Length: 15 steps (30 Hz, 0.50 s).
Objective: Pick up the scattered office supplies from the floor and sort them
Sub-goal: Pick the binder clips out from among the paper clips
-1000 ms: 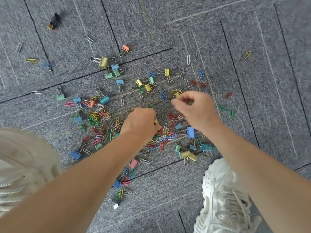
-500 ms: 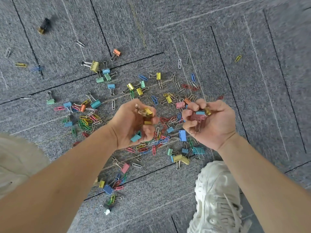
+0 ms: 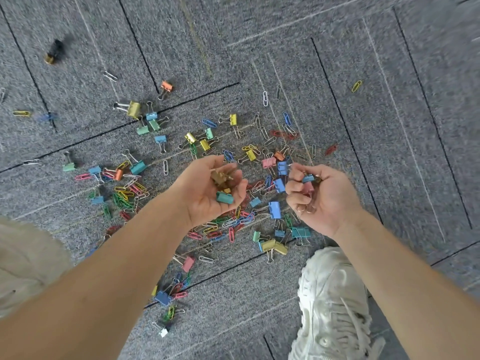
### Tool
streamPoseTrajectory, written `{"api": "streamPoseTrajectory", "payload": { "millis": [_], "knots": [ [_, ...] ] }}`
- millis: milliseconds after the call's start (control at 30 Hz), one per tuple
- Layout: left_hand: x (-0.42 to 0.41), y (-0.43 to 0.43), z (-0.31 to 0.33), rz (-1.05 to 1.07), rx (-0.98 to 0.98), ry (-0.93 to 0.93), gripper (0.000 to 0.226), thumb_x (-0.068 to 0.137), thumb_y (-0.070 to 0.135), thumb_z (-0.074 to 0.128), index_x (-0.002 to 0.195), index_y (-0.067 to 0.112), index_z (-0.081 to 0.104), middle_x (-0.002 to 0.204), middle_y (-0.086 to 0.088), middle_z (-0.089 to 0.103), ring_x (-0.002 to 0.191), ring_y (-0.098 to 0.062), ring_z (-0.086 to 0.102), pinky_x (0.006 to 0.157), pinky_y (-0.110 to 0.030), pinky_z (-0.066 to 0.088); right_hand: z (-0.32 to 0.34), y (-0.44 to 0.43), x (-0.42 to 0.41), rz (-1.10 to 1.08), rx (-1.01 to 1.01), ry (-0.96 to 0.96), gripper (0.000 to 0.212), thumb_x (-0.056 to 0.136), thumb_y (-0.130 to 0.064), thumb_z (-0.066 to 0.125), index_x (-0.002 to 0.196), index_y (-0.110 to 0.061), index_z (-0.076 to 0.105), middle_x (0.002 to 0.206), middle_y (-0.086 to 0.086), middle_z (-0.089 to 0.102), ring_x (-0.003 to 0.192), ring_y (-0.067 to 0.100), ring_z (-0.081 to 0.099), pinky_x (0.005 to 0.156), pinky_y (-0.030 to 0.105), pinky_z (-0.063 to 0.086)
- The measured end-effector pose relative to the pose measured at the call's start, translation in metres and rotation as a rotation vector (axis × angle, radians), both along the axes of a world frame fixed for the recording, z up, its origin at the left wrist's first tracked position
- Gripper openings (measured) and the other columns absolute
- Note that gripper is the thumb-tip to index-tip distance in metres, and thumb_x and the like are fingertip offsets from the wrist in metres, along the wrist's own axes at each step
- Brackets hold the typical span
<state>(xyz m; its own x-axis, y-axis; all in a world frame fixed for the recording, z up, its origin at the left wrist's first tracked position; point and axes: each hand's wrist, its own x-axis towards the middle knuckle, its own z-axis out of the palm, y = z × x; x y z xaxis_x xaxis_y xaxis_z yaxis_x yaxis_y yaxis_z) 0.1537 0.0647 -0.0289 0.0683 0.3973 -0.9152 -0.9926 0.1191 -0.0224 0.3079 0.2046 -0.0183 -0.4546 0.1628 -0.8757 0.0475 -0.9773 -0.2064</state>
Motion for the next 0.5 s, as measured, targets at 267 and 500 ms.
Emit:
{"api": "streamPoseTrajectory", "payload": {
  "millis": [267, 500],
  "knots": [
    [0.009, 0.001, -0.001, 0.014, 0.049, -0.076, 0.011, 0.089, 0.016, 0.048, 0.079, 0.013, 0.050, 0.073, -0.007, 0.054, 0.067, -0.020, 0.058, 0.062, -0.031, 0.057, 0.005, -0.003, 0.001, -0.276, -0.140, 0.062, 0.023, 0.090, -0.013, 0.039, 0.083, -0.007, 0.060, 0.080, 0.012, 0.061, 0.073, 0.026, 0.062, 0.069, 0.037, 0.060],
    [0.014, 0.005, -0.005, -0.141, 0.007, -0.042, 0.021, 0.092, 0.021, 0.050, 0.074, 0.015, 0.042, 0.063, 0.001, 0.041, 0.051, -0.012, 0.043, 0.043, -0.020, 0.035, 0.010, -0.003, 0.001, -0.212, -0.161, -0.059, 0.031, 0.097, -0.033, 0.049, 0.074, -0.014, 0.055, 0.074, 0.004, 0.054, 0.063, 0.014, 0.053, 0.047, 0.022, 0.049]
  ]
}}
